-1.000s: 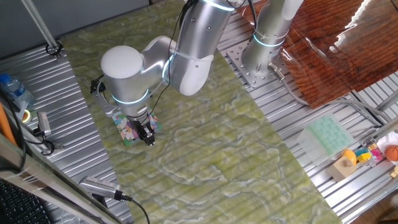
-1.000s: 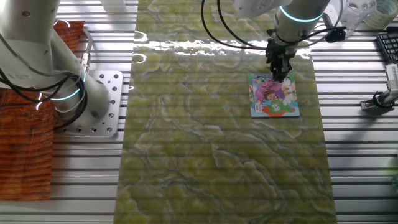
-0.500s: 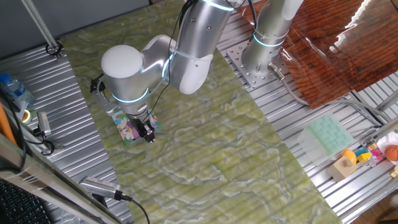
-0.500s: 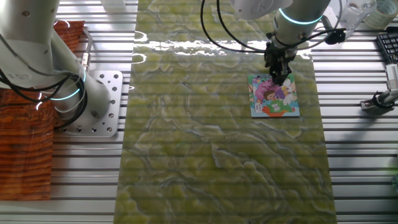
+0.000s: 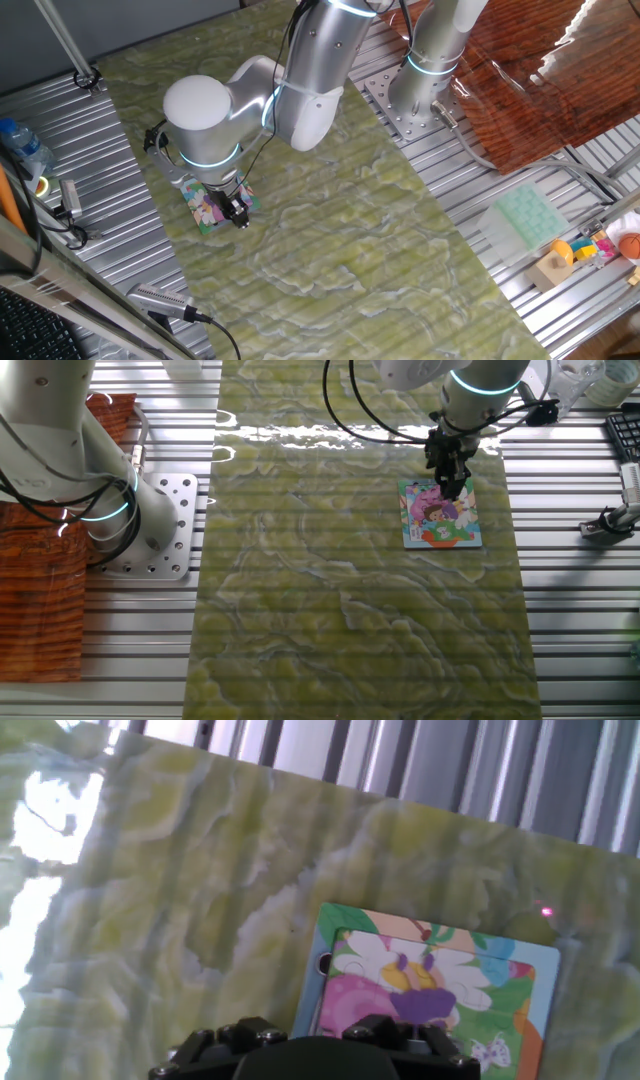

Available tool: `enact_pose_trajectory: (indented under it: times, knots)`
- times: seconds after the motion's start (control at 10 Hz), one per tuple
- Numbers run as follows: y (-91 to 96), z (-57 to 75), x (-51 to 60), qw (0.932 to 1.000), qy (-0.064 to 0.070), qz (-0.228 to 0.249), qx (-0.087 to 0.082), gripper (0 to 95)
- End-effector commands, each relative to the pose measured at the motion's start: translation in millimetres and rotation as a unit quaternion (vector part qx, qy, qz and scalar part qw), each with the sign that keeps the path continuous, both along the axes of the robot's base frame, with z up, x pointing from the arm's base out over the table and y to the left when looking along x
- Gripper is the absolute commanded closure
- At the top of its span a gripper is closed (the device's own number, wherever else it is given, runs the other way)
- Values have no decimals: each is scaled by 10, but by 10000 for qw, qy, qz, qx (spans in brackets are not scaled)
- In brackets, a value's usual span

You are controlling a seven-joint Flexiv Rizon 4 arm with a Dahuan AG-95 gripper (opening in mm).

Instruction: Assemble one piece of a puzzle

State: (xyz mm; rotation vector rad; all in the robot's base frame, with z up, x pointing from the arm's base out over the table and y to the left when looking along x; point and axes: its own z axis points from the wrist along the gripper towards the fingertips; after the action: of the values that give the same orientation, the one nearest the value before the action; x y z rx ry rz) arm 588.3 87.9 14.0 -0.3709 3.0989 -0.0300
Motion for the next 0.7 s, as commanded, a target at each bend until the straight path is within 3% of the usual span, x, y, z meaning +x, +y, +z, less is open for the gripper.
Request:
enact_pose_trajectory:
  times: [0.1,0.3,0.7]
  knots:
    - [-30,7,-23,10000,-2,-21,13,0]
    - [-69,-28,-88,9999,5,-61,87,0]
    - [-52,-37,-105,9997,16,-124,207,0]
